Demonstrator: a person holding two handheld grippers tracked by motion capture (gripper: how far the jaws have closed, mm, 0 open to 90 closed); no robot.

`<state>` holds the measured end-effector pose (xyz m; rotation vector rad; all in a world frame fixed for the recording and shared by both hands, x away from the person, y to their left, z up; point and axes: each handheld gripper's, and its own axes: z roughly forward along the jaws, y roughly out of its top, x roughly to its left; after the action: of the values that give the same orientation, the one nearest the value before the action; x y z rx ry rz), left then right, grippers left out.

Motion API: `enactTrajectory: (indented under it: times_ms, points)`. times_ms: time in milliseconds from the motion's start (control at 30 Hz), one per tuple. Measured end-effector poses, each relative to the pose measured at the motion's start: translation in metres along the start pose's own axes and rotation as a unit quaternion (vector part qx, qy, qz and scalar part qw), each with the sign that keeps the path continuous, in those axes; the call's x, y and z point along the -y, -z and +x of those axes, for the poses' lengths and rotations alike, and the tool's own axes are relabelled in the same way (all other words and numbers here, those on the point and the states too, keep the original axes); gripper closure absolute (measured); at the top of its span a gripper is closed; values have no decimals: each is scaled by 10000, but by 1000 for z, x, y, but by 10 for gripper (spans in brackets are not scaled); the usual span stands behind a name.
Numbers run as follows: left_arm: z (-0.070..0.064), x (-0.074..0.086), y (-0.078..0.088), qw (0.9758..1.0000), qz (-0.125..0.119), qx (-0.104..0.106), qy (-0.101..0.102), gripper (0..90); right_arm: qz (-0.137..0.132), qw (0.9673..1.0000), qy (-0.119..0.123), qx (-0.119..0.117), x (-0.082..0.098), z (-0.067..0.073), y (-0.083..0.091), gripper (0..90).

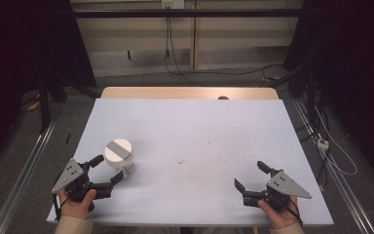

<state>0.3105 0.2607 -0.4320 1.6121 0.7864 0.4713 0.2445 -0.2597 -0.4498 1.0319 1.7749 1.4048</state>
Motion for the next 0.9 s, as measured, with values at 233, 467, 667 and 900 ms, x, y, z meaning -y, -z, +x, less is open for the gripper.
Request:
enactTrajectory:
  times_ms: [233, 467, 667, 900]
  points:
    - [1, 1, -1, 9999, 100, -5, -32, 30, 2, 10000, -18, 6, 0, 0, 0, 30]
    - [0, 1, -1, 9999, 110, -9, 4, 30, -1, 10000, -19, 3, 0, 0, -1, 31]
    - [0, 3, -4, 9995, 295, -5, -56, 30, -20, 10000, -15, 12, -1, -1, 0, 31]
    - [1, 6, -11, 9981, 600, -105, -74, 29, -5, 10000, 17, -14, -1, 1, -1, 31]
